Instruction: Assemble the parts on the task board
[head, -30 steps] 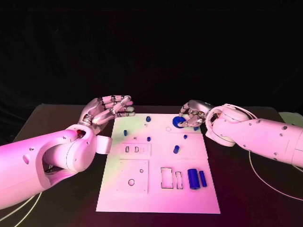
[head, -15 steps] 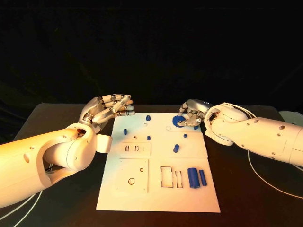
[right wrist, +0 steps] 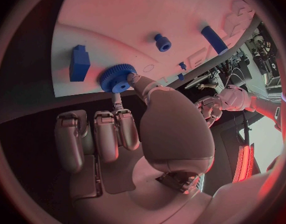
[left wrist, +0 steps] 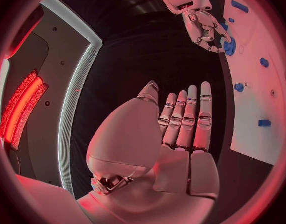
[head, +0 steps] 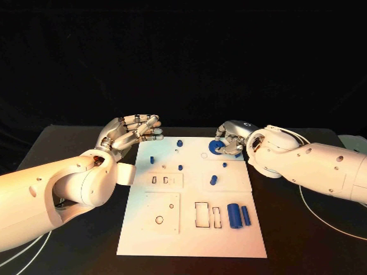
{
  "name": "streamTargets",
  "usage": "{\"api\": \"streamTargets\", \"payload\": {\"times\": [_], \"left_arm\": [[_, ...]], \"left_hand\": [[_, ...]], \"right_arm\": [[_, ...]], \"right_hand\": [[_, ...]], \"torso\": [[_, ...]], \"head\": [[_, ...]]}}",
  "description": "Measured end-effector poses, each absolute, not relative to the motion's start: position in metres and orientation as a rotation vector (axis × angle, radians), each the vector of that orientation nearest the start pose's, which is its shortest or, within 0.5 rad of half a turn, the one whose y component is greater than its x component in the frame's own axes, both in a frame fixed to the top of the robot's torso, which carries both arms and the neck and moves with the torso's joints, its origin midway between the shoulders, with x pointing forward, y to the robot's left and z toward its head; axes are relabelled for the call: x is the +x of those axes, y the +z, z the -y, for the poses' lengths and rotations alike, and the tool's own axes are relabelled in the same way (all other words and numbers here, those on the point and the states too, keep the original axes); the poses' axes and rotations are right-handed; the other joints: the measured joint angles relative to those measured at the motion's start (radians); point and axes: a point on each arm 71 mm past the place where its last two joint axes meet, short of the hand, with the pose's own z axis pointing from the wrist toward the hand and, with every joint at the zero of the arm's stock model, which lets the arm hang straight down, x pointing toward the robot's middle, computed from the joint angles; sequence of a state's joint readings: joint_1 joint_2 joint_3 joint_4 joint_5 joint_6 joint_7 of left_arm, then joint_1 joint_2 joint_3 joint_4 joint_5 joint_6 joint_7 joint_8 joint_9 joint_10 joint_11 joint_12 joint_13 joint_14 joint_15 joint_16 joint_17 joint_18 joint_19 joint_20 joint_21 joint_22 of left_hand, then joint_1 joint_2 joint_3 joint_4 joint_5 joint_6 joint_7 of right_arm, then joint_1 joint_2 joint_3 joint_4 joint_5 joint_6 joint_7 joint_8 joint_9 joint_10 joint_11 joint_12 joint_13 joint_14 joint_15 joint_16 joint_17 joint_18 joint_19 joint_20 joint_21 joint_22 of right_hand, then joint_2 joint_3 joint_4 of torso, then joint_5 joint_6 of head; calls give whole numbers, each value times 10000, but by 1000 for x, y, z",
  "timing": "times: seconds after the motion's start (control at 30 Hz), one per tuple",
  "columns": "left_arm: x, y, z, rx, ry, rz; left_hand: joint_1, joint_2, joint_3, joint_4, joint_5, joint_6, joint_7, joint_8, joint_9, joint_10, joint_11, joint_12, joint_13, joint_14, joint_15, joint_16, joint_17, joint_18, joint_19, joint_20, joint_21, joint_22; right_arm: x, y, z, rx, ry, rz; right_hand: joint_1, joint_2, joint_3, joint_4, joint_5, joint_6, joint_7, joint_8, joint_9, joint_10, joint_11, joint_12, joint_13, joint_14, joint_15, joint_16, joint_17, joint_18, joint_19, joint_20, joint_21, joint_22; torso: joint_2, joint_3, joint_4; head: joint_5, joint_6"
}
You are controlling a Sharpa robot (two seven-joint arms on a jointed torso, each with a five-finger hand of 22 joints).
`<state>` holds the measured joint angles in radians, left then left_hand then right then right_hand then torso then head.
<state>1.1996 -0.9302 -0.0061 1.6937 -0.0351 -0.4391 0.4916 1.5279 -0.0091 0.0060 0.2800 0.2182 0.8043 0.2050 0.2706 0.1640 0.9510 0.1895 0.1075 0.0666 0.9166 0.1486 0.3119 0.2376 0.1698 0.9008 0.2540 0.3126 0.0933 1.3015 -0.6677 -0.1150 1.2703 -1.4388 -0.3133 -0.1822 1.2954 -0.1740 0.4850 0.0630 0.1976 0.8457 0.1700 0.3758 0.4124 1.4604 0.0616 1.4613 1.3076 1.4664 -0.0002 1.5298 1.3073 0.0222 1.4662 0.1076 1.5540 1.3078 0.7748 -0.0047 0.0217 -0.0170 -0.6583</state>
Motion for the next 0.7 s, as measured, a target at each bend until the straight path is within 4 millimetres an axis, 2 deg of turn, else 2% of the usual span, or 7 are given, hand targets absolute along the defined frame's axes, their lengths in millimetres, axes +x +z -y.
{"api": "streamTargets", "payload": {"times": [0.17,0.23,0.37,0.43,0.7], "left_arm": [[463,-146,-209,-10239,-15741,-12750],[463,-146,-209,-10241,-15737,-12750],[463,-146,-210,-10243,-15732,-12749],[463,-146,-209,-10243,-15732,-12750],[463,-146,-209,-10242,-15745,-12759]], "left_hand": [[0,0,0,0,0,0,0,0,0,0,0,0,0,0,0,1,0,0,0,0,0,0],[0,0,0,0,0,0,0,0,0,0,0,0,0,0,0,1,-1,0,0,0,0,0],[0,0,0,0,0,0,0,0,0,0,0,0,0,0,0,2,-1,0,0,0,0,-8],[0,0,0,0,0,0,0,0,0,0,0,0,0,0,0,2,-1,0,-1,0,0,-8],[0,0,42,42,0,0,0,0,-9,0,0,0,0,-37,38,-39,8,0,-1,0,-39,-16]], "right_arm": [[539,-174,187,-1277,4816,-16237],[538,-173,185,-1323,4901,-16115],[533,-168,175,-1475,5186,-15757],[530,-162,169,-1596,5371,-15516],[523,-151,132,-2254,6015,-14783]], "right_hand": [[28,-28,41,-7,17,15,-1,0,0,36,-36,10,0,2,-75,37,0,1,0,0,84,0],[26,-27,92,-13,35,72,0,0,-1,36,-36,46,-1,2,-75,37,0,-108,0,0,84,-1],[22,-23,96,-10,77,85,11,0,-26,36,-36,46,-1,2,-75,37,8,-108,0,-11,125,-2],[8,-12,152,-4,134,85,11,-1,-29,36,-36,46,-1,2,-75,37,8,-108,1,-77,125,-2],[-98,-12,161,3,138,141,32,-8,-29,36,-36,83,-2,2,-74,36,7,-107,1,-76,125,-3]], "torso": [[0,-3,0],[1,-6,2],[0,-6,5],[0,-10,5],[-1,-19,16]], "head": [[0,36],[0,49],[17,72],[20,82],[48,102]]}}
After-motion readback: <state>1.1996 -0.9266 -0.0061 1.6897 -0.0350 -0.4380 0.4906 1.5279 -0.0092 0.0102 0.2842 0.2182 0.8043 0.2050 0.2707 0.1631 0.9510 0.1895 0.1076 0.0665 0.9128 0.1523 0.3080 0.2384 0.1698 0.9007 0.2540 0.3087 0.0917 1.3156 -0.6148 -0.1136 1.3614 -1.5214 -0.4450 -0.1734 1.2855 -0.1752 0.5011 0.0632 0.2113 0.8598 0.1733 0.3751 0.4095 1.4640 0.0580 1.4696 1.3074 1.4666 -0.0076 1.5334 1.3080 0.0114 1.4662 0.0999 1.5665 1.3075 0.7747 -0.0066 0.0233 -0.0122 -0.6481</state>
